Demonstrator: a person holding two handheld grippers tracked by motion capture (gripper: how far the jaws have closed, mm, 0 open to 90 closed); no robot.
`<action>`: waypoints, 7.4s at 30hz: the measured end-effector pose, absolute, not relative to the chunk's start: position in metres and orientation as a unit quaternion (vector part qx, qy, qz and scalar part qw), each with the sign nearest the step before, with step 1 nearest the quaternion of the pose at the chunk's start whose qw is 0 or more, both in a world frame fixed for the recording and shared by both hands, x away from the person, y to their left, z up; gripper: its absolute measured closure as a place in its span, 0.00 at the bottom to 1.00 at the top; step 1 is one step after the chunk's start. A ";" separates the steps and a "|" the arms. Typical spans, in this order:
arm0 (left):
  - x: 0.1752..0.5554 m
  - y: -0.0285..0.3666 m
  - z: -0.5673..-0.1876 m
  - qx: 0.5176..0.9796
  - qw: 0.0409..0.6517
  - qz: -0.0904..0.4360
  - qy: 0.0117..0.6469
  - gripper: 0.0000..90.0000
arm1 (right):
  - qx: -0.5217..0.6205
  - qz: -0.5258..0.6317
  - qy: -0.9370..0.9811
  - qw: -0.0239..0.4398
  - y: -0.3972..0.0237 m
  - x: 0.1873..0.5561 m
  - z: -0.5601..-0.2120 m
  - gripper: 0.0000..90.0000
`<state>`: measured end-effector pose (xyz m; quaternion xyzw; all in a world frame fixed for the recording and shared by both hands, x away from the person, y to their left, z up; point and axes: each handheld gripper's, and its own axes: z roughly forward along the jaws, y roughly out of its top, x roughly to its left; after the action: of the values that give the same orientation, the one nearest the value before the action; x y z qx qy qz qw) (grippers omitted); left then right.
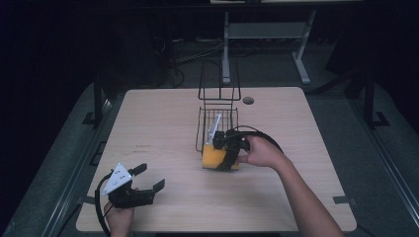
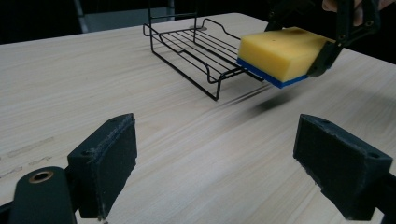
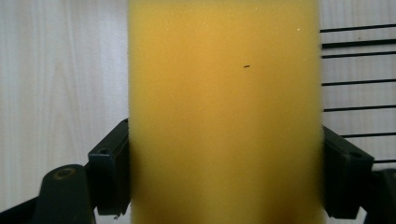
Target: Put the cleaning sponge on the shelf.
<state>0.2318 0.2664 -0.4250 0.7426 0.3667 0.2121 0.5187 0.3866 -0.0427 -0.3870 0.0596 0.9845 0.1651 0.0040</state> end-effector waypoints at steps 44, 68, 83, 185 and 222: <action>0.231 0.267 -0.425 0.740 0.523 0.210 0.367 0.14 | 0.065 0.151 0.986 0.010 -0.030 0.447 -0.381 0.23; 0.231 0.266 -0.425 0.743 0.521 0.209 0.365 0.14 | 0.082 0.148 0.986 -0.002 -0.029 0.478 -0.393 0.23; 0.231 0.265 -0.425 0.745 0.518 0.209 0.364 0.14 | 0.087 0.157 0.984 -0.006 -0.027 0.485 -0.400 0.23; 0.231 0.264 -0.425 0.742 0.523 0.204 0.366 0.14 | 0.054 0.179 0.982 0.031 -0.026 0.461 -0.370 0.18; 0.228 0.265 -0.423 0.741 0.527 0.208 0.361 0.14 | 0.041 0.178 0.983 0.027 -0.017 0.432 -0.380 0.17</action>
<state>0.2279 0.2649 -0.4234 0.7407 0.3614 0.2081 0.5267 0.4324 -0.0166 -0.3802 0.0407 0.9829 0.1777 0.0265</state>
